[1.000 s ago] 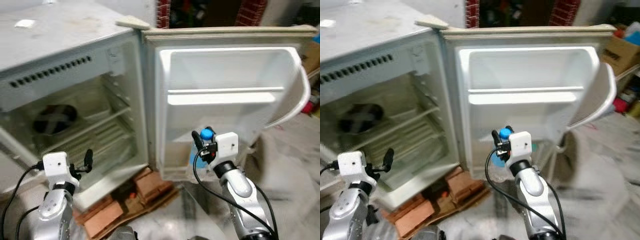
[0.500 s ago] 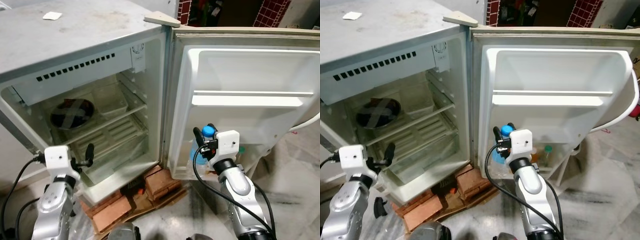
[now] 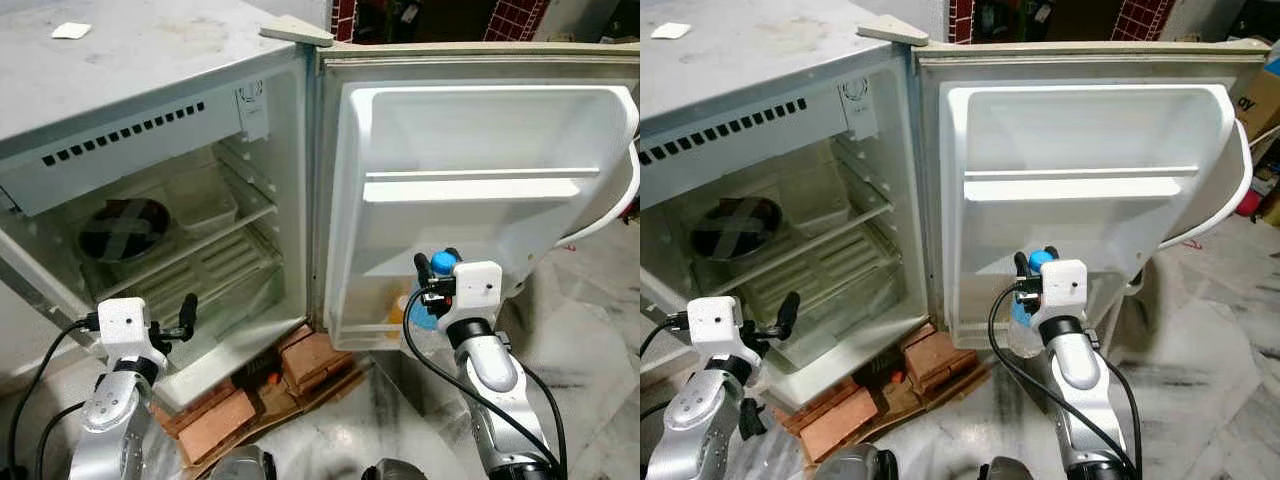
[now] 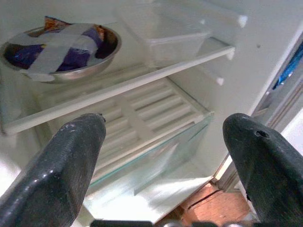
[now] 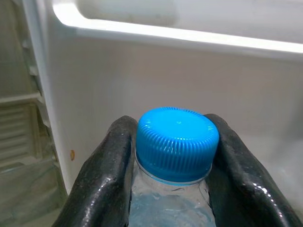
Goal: Restocking fridge
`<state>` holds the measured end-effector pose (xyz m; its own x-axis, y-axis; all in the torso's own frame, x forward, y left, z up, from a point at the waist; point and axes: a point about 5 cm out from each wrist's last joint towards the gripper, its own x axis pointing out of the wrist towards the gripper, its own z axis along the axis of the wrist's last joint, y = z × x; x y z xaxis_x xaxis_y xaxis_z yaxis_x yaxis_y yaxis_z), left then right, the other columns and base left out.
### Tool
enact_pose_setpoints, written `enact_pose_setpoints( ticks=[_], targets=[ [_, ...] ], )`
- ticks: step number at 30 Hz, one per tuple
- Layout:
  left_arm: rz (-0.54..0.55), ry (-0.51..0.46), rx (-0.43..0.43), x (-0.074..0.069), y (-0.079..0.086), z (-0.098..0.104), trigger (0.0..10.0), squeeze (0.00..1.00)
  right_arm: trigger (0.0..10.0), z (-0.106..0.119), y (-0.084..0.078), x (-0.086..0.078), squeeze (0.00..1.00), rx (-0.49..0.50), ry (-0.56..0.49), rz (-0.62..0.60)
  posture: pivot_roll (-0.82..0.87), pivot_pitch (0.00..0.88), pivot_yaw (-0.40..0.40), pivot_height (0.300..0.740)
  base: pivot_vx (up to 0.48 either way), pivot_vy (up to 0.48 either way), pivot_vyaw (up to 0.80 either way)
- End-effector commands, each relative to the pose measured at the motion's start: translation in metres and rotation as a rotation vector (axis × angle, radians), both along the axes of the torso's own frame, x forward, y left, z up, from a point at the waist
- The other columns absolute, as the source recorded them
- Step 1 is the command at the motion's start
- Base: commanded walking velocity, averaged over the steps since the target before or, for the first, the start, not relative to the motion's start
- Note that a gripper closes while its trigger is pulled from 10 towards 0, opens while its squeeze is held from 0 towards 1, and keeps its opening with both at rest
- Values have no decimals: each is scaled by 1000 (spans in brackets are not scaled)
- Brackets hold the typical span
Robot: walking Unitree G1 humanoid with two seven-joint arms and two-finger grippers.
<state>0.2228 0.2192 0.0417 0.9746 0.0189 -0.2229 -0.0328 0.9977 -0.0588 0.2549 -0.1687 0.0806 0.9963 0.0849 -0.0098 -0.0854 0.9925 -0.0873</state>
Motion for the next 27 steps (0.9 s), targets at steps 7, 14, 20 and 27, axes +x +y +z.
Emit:
enact_pose_setpoints(
  ticks=[7,14,20,27],
  targets=[
    [-7,-6,-5,3,-1,3,10000,0,10000,2,0,1,0,0,-4,-8,37,47,6,710,0,0,0],
    [6,-27,-1,7,-1,10,10000,0,10000,2,-2,-1,0,-1,-1,-5,40,50,3,677,0,0,0],
    [12,-17,8,7,-1,9,10000,0,10000,2,-1,1,0,0,-4,0,39,48,3,677,0,0,0],
    [7,-14,7,9,-3,8,10000,0,10000,1,1,2,0,6,2,8,37,45,3,672,0,0,0]
  ],
)
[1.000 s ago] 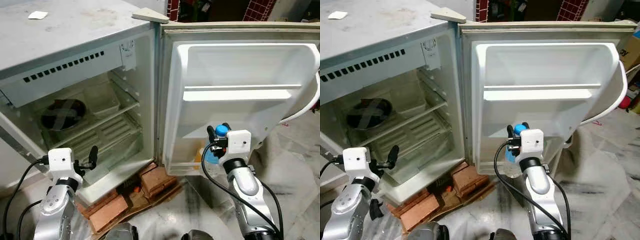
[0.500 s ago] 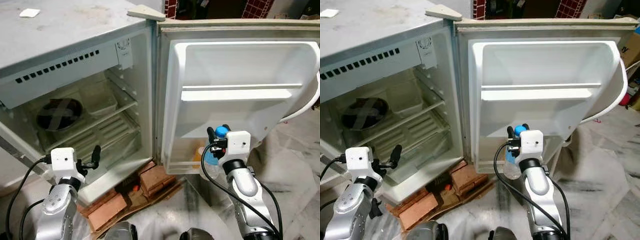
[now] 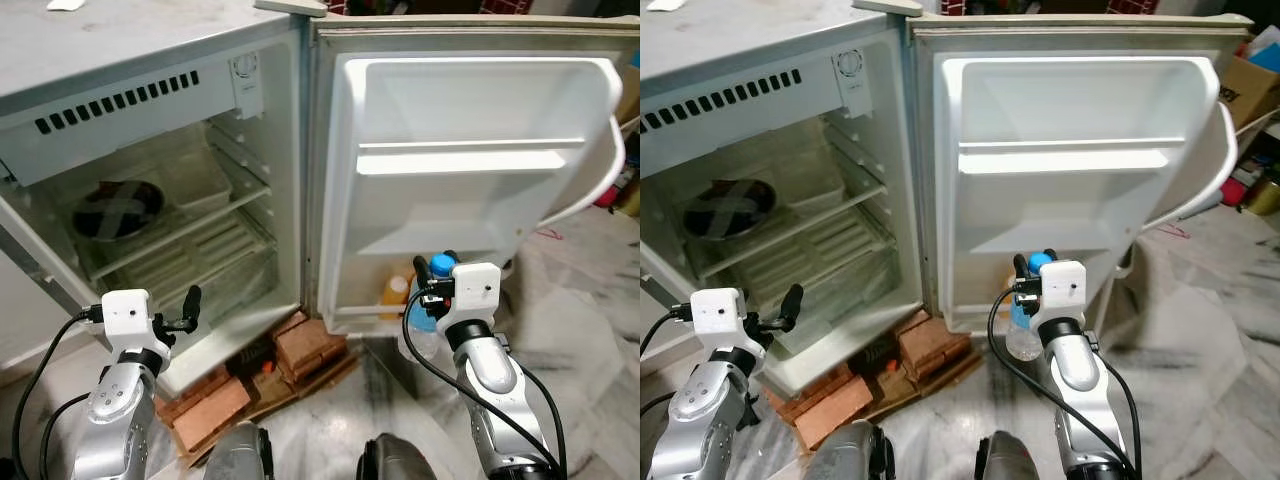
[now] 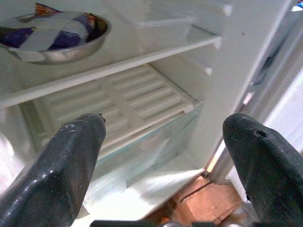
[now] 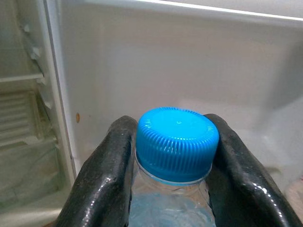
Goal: Restocking fridge
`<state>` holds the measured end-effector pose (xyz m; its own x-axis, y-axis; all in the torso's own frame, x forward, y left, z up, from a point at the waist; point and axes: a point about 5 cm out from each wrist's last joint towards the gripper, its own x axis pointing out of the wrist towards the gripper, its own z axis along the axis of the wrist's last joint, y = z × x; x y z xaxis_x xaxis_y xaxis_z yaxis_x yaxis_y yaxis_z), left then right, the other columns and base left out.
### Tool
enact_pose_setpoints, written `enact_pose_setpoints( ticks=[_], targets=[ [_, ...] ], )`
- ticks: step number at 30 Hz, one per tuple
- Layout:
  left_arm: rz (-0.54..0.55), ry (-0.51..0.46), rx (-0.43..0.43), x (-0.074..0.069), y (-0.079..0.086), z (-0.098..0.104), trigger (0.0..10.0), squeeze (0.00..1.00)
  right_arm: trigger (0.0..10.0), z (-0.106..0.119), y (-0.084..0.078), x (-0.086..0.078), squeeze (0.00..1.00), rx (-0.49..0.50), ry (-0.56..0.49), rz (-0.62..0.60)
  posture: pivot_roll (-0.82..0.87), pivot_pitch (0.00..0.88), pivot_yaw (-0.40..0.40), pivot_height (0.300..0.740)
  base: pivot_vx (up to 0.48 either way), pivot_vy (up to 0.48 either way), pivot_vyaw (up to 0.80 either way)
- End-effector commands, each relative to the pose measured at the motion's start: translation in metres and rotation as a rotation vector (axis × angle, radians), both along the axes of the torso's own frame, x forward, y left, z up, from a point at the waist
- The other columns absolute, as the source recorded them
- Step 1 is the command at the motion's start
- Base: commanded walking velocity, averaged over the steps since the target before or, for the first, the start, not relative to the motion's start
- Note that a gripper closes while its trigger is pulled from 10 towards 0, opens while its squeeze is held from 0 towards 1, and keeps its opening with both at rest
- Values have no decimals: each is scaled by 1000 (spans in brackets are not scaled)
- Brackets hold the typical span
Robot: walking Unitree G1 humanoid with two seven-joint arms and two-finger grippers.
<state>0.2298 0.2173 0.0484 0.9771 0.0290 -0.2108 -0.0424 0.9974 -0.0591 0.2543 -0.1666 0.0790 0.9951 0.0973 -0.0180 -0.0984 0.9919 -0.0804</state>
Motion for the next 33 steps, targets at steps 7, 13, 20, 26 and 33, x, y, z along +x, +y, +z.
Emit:
enact_pose_setpoints(
  ticks=[7,13,20,26,33],
  targets=[
    [-4,1,9,3,-1,1,10000,0,10000,3,0,3,0,2,-8,-1,37,43,5,617,0,0,0],
    [-5,-5,10,5,-2,2,10000,0,10000,3,0,4,0,4,-13,4,37,43,4,604,0,0,0],
    [-8,-13,7,6,-3,2,10000,0,10000,4,0,7,0,1,-18,10,37,42,1,604,0,0,0],
    [-11,-28,8,8,-2,4,10000,0,10000,6,-1,9,0,-3,-25,12,36,39,1,604,0,0,0],
    [-20,-38,8,9,-3,5,10000,0,10000,7,-1,10,0,-5,-31,15,36,37,2,604,162,0,0]
  ],
)
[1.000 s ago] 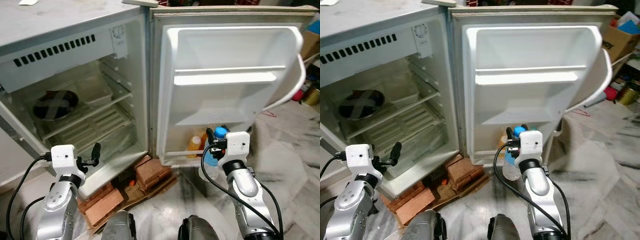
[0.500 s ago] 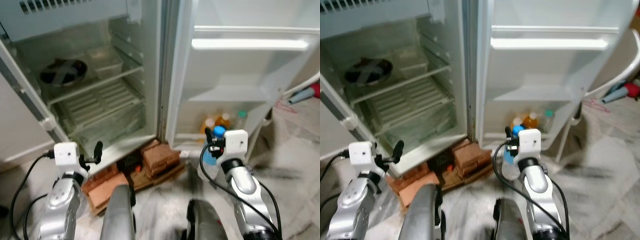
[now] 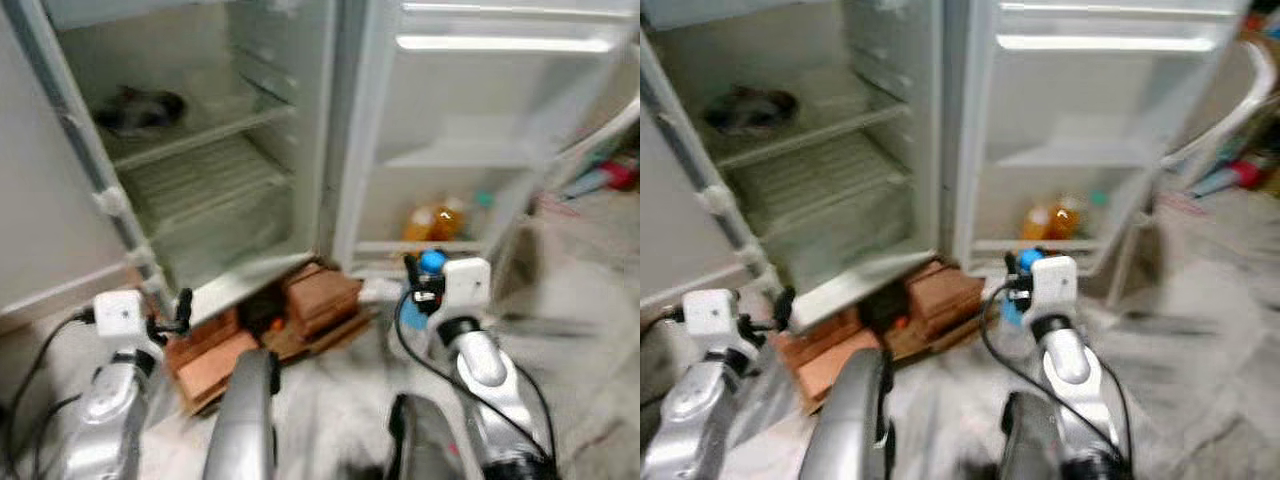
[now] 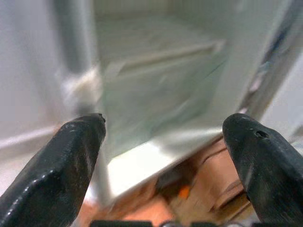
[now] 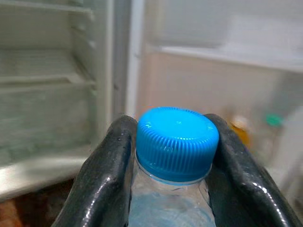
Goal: Restocking fridge
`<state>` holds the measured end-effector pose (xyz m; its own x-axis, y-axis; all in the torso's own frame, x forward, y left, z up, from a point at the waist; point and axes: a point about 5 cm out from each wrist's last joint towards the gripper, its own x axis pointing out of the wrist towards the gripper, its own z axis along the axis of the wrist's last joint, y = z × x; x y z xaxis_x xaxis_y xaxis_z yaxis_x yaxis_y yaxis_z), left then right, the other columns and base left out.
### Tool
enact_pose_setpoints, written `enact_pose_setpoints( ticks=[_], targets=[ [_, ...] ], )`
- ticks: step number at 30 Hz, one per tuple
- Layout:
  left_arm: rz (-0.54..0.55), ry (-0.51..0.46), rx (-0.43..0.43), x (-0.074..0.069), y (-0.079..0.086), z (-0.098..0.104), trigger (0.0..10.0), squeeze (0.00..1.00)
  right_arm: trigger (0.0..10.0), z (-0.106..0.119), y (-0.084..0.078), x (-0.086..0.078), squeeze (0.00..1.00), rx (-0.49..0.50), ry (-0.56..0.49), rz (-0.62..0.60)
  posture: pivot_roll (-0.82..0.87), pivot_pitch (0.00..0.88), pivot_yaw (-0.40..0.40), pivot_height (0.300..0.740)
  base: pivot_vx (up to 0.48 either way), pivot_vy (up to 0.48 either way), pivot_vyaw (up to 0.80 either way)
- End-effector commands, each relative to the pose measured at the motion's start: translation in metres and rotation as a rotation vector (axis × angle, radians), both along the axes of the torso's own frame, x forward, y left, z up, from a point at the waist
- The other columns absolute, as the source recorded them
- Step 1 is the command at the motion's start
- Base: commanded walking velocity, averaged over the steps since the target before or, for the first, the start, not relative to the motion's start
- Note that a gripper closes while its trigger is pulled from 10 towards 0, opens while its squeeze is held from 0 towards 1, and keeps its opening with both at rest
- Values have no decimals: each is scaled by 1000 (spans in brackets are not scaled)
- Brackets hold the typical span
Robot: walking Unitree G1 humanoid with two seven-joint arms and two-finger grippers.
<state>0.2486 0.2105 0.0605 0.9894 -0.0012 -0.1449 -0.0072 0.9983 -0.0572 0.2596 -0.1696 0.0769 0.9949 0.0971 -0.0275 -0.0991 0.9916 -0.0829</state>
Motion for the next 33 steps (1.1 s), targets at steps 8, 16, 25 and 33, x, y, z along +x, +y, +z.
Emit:
enact_pose_setpoints(
  ticks=[8,16,25,33],
  targets=[
    [4,25,1,-10,2,-8,10000,0,10000,10,3,6,0,-7,-49,23,33,44,3,604,347,0,0],
    [-2,26,-3,-9,-1,-8,10000,0,10000,12,1,7,0,-26,-57,16,32,46,1,604,328,0,0],
    [1,32,-11,-9,-2,-10,10000,0,10000,13,0,9,0,-31,-63,15,37,46,-4,604,31,0,0],
    [8,34,-8,-10,-1,-10,10000,0,10000,14,4,11,0,-5,-66,53,44,50,-8,604,0,0,0]
  ],
)
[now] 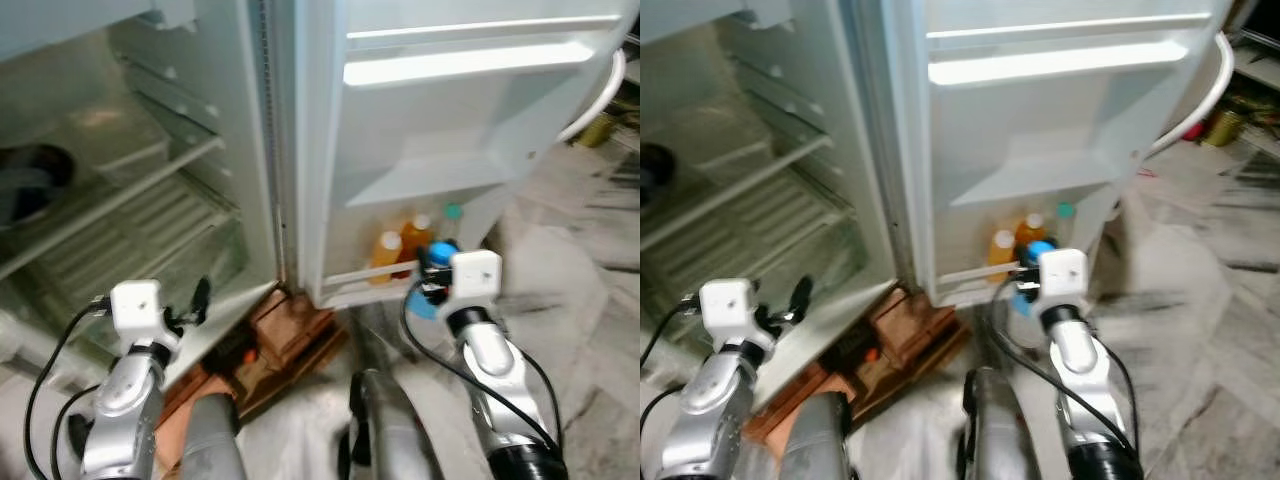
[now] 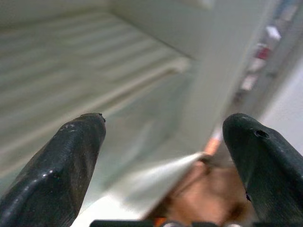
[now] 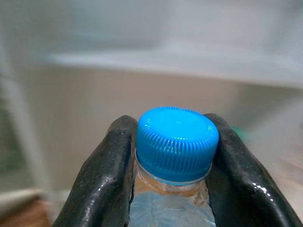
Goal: Restocking fridge
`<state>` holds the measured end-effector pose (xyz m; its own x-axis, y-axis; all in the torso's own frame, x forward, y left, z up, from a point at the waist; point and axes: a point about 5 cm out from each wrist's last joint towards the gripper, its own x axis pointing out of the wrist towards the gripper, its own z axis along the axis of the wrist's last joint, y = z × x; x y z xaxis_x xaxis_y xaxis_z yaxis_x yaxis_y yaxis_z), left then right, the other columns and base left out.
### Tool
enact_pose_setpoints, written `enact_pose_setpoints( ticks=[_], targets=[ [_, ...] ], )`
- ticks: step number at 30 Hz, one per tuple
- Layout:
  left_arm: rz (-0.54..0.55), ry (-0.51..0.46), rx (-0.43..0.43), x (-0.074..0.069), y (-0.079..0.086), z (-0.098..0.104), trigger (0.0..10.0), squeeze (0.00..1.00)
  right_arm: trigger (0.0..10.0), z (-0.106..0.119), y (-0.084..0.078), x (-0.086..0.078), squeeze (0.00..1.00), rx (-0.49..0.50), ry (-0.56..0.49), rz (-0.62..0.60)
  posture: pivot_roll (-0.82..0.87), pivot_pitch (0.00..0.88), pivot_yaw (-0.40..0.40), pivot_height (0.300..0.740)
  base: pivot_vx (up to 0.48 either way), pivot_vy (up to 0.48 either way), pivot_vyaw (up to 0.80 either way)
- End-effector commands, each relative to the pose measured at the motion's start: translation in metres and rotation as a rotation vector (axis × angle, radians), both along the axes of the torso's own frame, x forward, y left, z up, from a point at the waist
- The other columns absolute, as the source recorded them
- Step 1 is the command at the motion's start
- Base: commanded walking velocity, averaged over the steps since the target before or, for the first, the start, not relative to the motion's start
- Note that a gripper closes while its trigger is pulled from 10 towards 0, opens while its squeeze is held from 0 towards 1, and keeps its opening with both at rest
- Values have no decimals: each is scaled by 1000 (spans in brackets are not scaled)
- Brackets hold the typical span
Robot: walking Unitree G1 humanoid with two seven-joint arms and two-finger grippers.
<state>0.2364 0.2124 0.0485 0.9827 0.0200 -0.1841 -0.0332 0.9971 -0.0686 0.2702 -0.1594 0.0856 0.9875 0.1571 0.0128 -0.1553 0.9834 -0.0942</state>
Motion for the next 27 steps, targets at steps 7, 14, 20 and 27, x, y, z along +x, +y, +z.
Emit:
enact_pose_setpoints(
  ticks=[7,14,20,27],
  targets=[
    [-8,-8,14,0,-2,4,10000,0,10000,12,7,7,0,-39,-55,81,53,70,-4,604,0,0,314],
    [-4,-9,21,-2,-1,5,10000,0,10000,16,9,17,0,-13,-67,68,64,83,-6,604,0,0,639],
    [-21,-15,19,-4,-4,5,10000,0,10000,14,-1,16,0,-18,-56,22,53,90,-8,604,46,0,0],
    [-27,-11,10,-3,-6,4,10000,0,10000,12,-1,13,0,-16,-52,25,44,90,-8,604,394,0,0]
  ],
)
